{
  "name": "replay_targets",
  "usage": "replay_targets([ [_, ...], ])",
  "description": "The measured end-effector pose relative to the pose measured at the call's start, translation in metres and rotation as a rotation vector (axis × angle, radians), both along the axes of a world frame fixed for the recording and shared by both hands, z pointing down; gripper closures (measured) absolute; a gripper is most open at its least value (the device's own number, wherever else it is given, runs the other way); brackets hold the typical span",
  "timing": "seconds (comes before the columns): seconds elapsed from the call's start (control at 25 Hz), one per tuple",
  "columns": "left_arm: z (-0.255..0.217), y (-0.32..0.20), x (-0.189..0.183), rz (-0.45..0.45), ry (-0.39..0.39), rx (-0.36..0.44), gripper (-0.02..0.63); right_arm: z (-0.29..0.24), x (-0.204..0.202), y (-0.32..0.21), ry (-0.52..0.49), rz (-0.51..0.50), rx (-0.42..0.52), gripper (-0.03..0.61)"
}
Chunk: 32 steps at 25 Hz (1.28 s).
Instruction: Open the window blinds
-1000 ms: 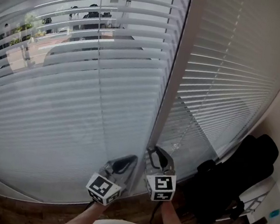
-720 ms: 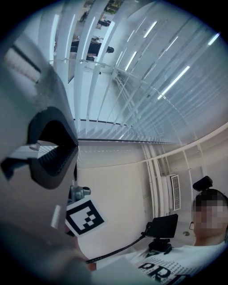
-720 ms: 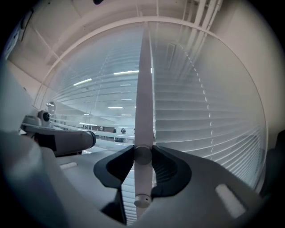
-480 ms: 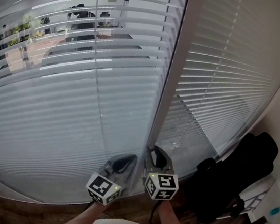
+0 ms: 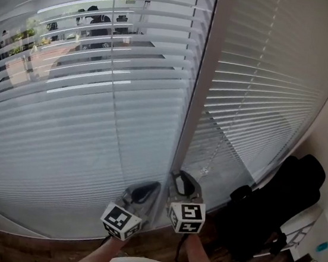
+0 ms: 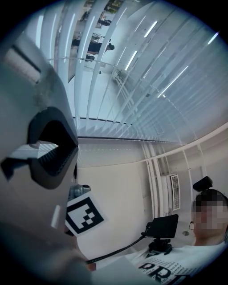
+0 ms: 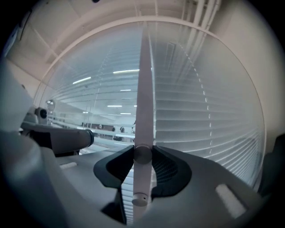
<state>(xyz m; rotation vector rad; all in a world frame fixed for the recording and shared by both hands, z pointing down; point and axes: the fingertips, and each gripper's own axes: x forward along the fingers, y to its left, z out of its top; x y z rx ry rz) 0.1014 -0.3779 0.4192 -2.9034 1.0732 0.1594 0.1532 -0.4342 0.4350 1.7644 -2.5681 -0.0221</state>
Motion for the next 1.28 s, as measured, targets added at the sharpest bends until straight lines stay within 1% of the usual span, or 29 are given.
replay_targets([
  [0.2,0.000,0.000,-0.002,-0.006,-0.001,0.000,0.621,-0.003,-0.005,0.010,0.292,0.021,0.067,0.443],
  [0.48,0.002,0.001,0.004,0.005,0.001,-0.005,0.621,0.000,-0.014,0.015,0.785,0.028,0.190,0.443],
  [0.56,0.001,0.002,0.005,0.008,-0.001,-0.007,0.621,0.001,-0.016,0.015,0.882,0.032,0.215,0.443],
  [0.6,0.001,0.002,0.006,0.009,-0.001,-0.008,0.621,0.002,-0.017,0.015,0.911,0.032,0.223,0.443],
  [0.8,0.002,0.002,0.006,0.006,0.000,-0.010,0.621,0.005,-0.019,0.007,1.011,0.028,0.240,0.442],
  [0.88,0.002,0.003,0.005,0.003,-0.001,-0.012,0.621,0.005,-0.018,0.005,1.023,0.023,0.241,0.442],
  [1.12,0.013,0.001,0.002,-0.009,-0.006,-0.012,0.621,0.015,-0.017,0.005,0.997,0.025,0.257,0.443],
  [1.2,0.020,0.001,0.002,-0.010,-0.005,-0.011,0.621,0.021,-0.017,0.004,0.969,0.029,0.252,0.444],
  [1.28,0.016,0.000,0.000,-0.014,-0.005,-0.011,0.621,0.017,-0.016,0.003,0.924,0.028,0.241,0.445],
])
